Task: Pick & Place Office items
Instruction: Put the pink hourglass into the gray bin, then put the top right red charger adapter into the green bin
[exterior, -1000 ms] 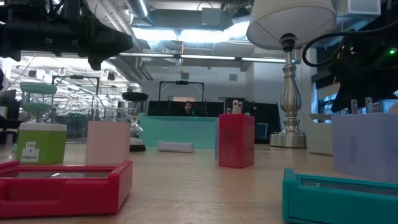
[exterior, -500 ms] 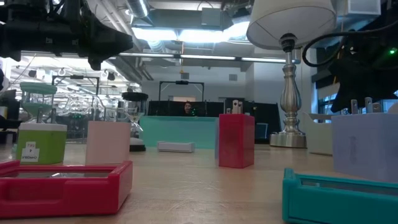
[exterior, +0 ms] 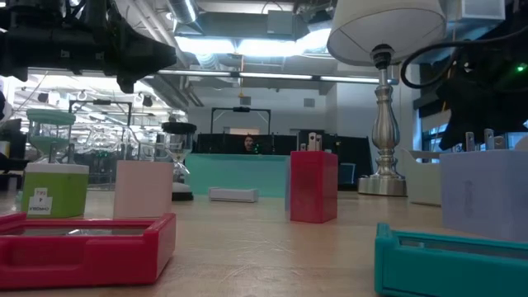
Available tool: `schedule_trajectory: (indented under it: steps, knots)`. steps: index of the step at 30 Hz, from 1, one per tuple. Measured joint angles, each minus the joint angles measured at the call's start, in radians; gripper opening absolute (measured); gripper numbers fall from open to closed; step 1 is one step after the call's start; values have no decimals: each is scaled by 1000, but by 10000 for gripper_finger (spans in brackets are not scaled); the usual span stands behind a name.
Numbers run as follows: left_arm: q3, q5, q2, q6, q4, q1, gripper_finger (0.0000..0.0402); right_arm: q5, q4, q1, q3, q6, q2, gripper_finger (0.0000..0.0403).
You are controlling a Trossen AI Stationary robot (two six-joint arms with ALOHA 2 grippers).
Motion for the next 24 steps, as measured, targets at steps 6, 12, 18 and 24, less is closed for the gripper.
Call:
schedule_trajectory:
  steps: [6, 12, 18, 24]
  knots:
    - [0, 0, 0, 0, 0, 0, 107, 1, 8, 0, 0, -2, 0, 272]
    - [0, 0, 0, 0, 0, 0, 107, -46, -28, 0, 41, -16, -2, 314]
    - [0, 0, 0, 0, 0, 0, 107, -191, -178, -17, 225, -135, -21, 331]
    - [0, 1, 0, -1, 0, 0, 107, -217, -176, -20, 425, -304, -21, 331]
